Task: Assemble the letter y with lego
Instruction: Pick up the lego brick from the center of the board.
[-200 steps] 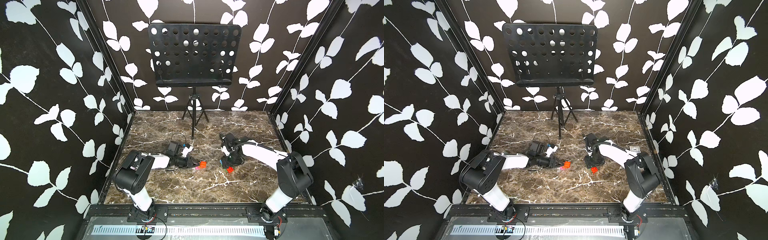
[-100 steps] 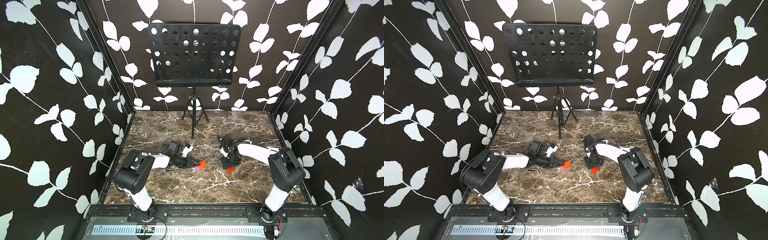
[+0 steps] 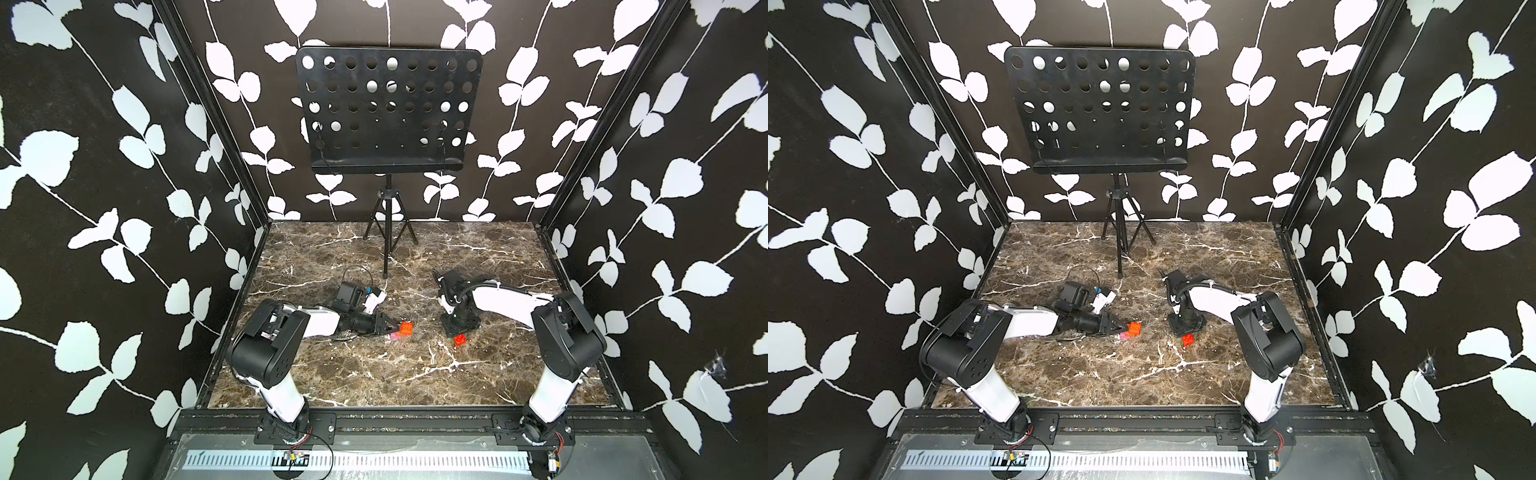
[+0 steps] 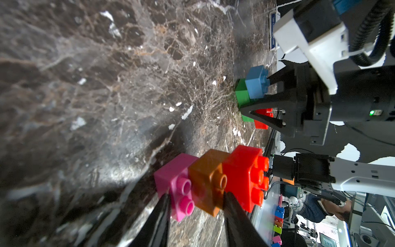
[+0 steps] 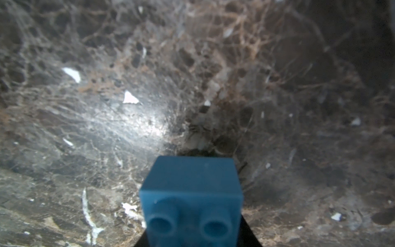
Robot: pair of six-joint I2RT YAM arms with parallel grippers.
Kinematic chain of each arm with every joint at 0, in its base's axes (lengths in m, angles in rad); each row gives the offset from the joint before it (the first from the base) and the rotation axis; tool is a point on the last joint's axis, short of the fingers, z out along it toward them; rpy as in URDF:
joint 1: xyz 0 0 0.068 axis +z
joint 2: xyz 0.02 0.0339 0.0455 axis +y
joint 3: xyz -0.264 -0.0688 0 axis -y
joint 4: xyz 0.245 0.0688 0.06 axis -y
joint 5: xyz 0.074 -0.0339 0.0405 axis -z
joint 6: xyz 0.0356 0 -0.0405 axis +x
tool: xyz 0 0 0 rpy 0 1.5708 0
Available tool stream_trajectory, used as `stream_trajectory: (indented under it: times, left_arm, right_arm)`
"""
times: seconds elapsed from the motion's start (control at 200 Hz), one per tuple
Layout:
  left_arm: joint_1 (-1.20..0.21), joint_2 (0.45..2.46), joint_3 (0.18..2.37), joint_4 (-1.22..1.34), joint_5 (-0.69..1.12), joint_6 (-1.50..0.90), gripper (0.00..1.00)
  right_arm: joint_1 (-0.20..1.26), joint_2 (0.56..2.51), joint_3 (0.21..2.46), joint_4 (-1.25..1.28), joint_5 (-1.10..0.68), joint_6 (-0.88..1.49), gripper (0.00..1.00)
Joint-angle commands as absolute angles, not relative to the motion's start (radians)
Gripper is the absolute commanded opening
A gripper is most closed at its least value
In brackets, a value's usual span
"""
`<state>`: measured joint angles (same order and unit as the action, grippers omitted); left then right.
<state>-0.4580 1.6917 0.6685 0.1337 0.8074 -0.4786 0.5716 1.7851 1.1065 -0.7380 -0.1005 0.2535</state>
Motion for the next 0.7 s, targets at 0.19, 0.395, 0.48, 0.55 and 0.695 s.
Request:
stream_trajectory:
  times: [0.19, 0.395, 0.48, 0.55, 0.695]
  left_arm:
    - [-0.477, 1.785, 0.654, 0.047, 0.646, -0.462, 0.40]
    - [-0.485, 1.819, 0.665, 0.077, 0.660, -0.459, 0.40]
    - [-0.489, 1.822, 0.666, 0.080, 0.661, -0.457, 0.41]
    - [-0.490, 1.822, 0.665, 0.080, 0.660, -0.457, 0.41]
    - [-0.491, 1.825, 0.667, 0.081, 0.658, -0.457, 0.40]
  right_arm:
    - [0.624, 1.709, 1.185, -0.786, -0.061, 0.117, 0.35]
    - [0.691, 1.683, 1.283, -0.844, -0.075, -0.085, 0.34]
    - [0.710, 1.684, 1.305, -0.852, -0.096, -0.165, 0.34]
    - [0.729, 1.691, 1.353, -0.867, -0.114, -0.247, 0.34]
    - [0.767, 1.728, 1.418, -0.910, -0.149, -0.395, 0.33]
